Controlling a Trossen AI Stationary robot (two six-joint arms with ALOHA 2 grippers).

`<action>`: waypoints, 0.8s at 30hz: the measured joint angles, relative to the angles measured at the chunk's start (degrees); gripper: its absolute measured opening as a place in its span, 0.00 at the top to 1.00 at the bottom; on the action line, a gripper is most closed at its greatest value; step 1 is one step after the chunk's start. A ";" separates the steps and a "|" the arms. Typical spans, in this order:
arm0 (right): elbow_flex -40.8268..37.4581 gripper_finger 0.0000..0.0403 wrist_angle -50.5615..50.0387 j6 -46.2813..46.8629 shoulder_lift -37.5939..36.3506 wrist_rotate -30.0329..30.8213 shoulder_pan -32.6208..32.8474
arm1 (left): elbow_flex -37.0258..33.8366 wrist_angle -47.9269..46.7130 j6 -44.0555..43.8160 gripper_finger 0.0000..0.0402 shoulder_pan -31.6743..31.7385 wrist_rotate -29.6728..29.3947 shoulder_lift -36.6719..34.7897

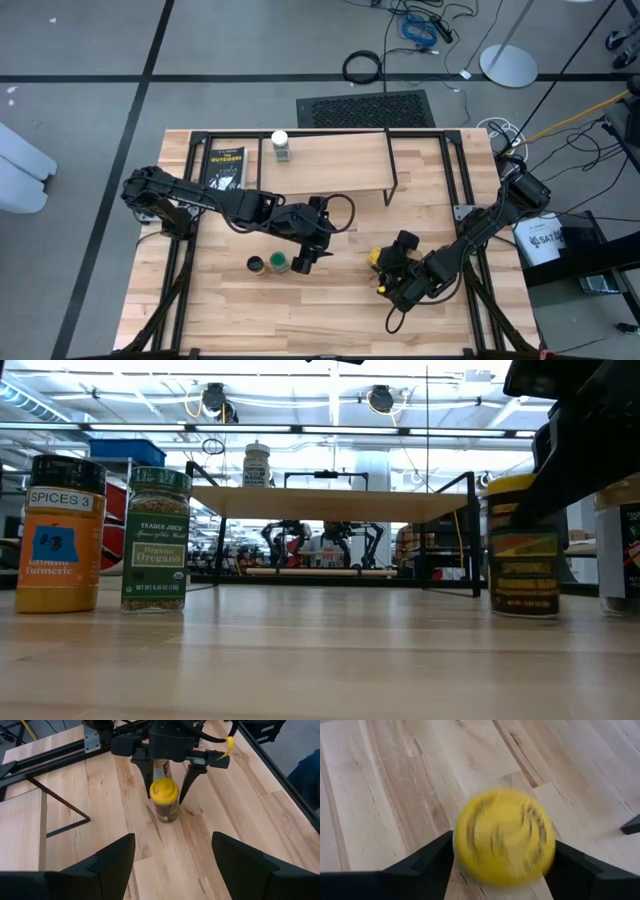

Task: Shelf spices
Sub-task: Remove the yellow seasoning bottle from the shelf

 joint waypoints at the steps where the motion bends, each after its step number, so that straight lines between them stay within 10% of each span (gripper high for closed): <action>1: 0.00 0.35 0.00 0.01 0.00 0.00 0.00 | 0.00 0.01 0.00 0.32 0.00 0.01 0.02; 24: 21.99 0.34 -26.13 0.84 -1.66 -4.37 1.22 | -0.02 0.98 -4.48 0.32 -0.07 0.24 5.22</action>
